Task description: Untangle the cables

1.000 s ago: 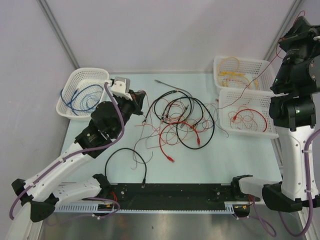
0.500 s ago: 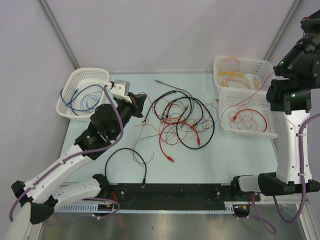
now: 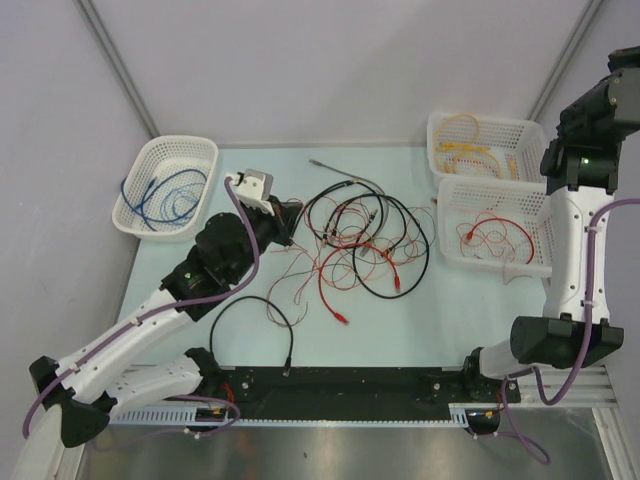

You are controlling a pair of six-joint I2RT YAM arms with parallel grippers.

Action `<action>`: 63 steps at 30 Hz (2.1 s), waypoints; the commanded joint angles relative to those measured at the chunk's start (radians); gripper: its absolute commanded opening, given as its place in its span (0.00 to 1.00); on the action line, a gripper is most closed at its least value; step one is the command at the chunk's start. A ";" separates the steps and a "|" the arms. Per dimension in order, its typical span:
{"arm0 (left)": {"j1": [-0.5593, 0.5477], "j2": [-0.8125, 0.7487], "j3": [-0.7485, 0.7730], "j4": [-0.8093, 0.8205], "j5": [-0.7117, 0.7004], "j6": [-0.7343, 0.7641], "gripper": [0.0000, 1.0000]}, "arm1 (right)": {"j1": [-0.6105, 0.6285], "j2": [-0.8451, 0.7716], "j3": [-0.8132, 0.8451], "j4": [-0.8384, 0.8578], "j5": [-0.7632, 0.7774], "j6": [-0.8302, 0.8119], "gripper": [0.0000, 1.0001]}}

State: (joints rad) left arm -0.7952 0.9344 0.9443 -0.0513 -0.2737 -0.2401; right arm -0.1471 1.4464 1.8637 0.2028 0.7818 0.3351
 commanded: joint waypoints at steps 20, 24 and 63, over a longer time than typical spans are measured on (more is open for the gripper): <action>0.007 0.041 -0.026 0.039 0.129 -0.114 0.00 | 0.193 0.080 0.374 0.111 -0.150 0.056 0.00; 0.007 0.035 -0.024 0.028 0.136 -0.129 0.00 | 0.296 0.075 0.446 0.168 -0.162 -0.037 0.00; 0.005 0.139 -0.079 0.087 0.237 -0.206 0.00 | 0.076 0.126 0.002 0.133 -0.101 0.168 0.00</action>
State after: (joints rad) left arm -0.7948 1.0676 0.8558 -0.0208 -0.0742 -0.4198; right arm -0.0715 1.6222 2.0232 0.3161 0.6403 0.4595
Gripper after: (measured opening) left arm 0.008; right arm 0.009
